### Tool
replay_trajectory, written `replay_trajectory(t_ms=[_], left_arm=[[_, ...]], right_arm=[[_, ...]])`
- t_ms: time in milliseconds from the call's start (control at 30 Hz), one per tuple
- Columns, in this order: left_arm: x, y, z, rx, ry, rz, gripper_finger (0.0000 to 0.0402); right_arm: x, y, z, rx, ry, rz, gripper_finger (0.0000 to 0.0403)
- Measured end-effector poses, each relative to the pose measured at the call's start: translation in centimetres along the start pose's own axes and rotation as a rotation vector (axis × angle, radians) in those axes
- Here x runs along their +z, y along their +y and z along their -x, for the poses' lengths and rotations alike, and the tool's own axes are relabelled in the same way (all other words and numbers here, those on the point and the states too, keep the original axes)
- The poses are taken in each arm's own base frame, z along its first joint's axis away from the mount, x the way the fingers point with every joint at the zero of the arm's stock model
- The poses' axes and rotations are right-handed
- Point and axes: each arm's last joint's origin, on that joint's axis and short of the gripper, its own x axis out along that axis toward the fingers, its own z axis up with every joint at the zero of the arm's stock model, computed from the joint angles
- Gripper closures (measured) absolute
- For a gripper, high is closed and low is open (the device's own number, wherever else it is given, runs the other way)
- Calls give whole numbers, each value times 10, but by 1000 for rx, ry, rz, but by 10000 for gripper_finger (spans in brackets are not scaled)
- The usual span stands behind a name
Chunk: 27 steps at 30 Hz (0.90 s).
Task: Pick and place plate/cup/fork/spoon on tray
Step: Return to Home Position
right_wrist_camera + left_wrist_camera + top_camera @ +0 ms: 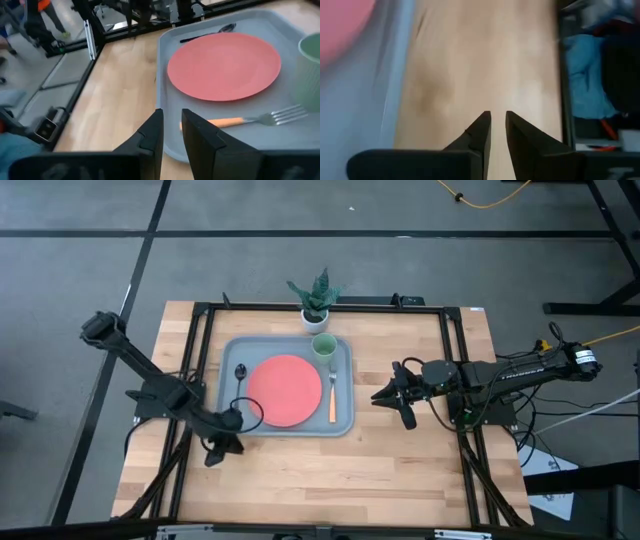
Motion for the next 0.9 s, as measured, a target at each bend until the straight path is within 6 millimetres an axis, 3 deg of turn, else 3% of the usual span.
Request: replay_trajectory(t_ms=[133,267,633,900], left_arm=[[18,-12,24,-5,-214,-300,350],[22,4,44,69,-375,-432,350],[7,52,54,17,-546,-467,350],[-2,69,50,-31,-700,-457,350]], right_arm=[[0,0,1,-1,-4,70,329],[1,0,7,0,-9,102,329],[7,1,27,-54,-112,170,329],[-34,-11,33,-19,-261,136,329]])
